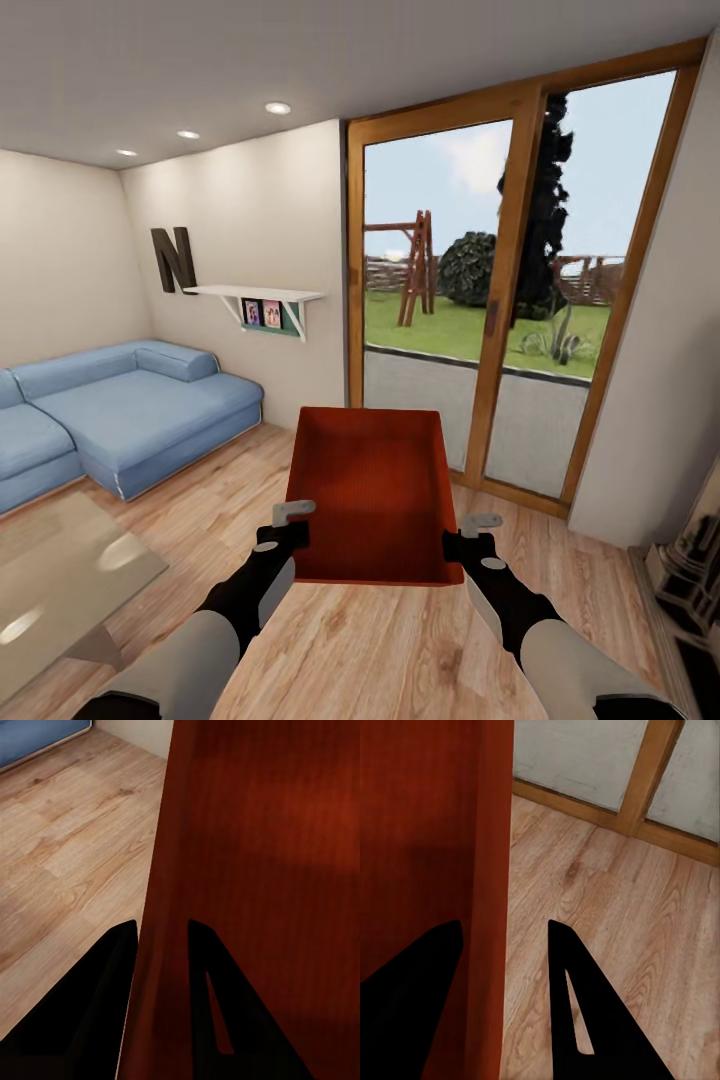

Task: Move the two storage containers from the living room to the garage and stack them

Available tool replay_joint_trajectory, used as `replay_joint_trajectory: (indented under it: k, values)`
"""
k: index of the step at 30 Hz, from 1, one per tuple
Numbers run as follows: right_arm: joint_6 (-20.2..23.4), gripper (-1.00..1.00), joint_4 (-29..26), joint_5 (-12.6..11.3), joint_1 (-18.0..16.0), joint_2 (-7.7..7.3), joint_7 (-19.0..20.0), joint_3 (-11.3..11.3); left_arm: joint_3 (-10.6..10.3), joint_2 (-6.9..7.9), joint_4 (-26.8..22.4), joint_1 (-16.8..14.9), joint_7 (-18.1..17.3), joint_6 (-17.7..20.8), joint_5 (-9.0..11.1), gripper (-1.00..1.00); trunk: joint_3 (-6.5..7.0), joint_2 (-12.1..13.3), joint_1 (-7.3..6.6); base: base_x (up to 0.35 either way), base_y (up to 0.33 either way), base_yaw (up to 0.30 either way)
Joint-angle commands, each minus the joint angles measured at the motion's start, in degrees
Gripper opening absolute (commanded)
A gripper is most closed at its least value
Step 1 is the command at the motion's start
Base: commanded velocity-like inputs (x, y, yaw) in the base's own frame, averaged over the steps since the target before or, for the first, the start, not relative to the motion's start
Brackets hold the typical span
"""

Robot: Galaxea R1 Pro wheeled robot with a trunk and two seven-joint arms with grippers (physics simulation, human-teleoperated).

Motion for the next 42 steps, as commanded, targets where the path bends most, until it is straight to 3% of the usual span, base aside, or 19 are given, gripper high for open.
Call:
replay_joint_trajectory:
  k: [1,19,42]
  values:
    - [-0.16,-1.0,-4.92,0.66,-0.05,-0.21,-0.32,-0.93,-0.5,1.0,0.05,0.03,0.67,0.35,0.99,-1.0,-0.03,-0.04,0.02,0.0,0.0,0.0]
    - [0.18,-1.0,-4.92,0.44,-0.05,-0.23,-0.28,-0.94,-0.5,0.99,0.05,0.03,0.67,0.35,0.99,-1.0,-0.03,-0.04,0.02,0.0,0.0,0.012]
    - [0.15,-1.0,-4.92,0.4,-0.05,-0.29,-0.28,-0.93,-0.5,1.04,0.05,0.03,0.67,0.35,0.99,-1.0,-0.03,-0.04,0.02,0.0,0.0,0.257]
